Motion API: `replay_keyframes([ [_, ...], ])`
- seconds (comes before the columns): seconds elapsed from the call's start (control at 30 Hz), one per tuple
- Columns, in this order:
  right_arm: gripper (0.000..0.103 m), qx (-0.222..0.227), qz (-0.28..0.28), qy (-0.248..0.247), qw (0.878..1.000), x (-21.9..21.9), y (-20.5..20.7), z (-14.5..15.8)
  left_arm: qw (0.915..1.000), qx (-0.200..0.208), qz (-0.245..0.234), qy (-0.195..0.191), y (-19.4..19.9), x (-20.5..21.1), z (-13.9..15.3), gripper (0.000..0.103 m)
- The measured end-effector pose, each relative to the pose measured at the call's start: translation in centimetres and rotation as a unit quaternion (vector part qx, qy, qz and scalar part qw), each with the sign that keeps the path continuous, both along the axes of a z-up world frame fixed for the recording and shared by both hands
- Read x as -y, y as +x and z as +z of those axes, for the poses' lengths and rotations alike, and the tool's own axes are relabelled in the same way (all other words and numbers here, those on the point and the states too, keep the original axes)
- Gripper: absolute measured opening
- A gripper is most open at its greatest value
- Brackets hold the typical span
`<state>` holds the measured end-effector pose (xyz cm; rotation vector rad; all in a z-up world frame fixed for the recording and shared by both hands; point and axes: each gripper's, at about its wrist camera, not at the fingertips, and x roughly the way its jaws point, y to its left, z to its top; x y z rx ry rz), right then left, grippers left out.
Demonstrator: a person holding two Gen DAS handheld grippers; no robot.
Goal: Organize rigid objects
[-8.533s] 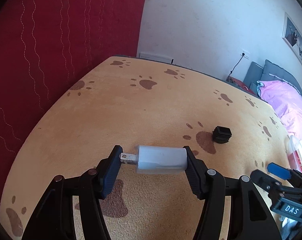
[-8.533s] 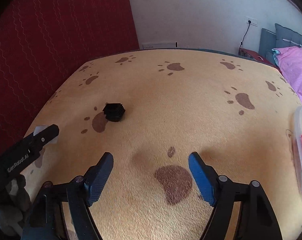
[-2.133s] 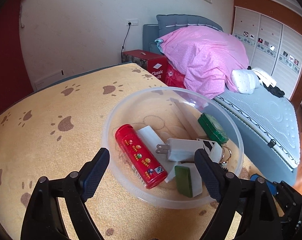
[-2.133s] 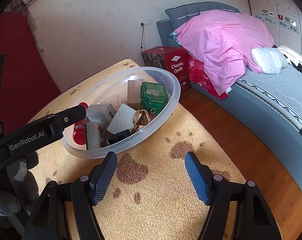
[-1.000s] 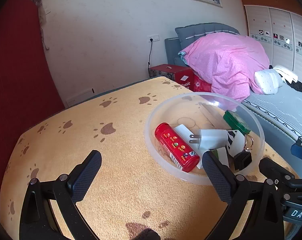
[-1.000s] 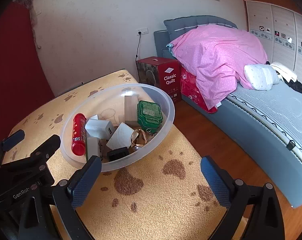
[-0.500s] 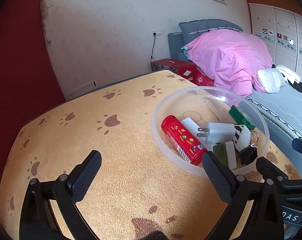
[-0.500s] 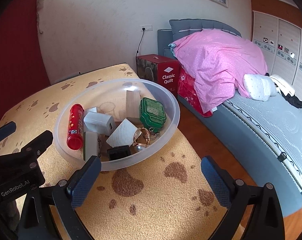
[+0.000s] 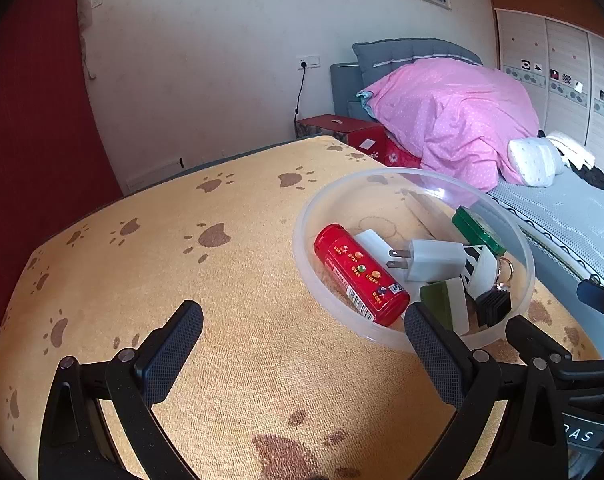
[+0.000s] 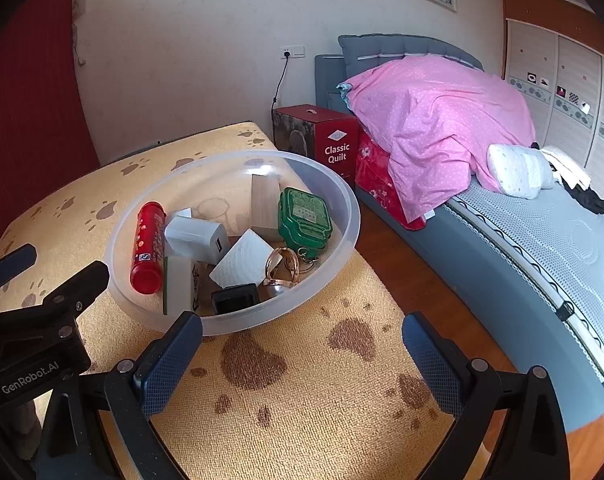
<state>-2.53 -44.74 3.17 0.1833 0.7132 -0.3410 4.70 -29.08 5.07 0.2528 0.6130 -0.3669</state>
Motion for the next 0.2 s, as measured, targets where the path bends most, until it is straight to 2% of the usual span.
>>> replay_keyframes([
  [0.2,0.102,0.001,0.002,-0.001,1.000,-0.08,-0.13,-0.09,0.9999,0.007,0.001,0.009,-0.13,0.10,-0.15,0.101],
])
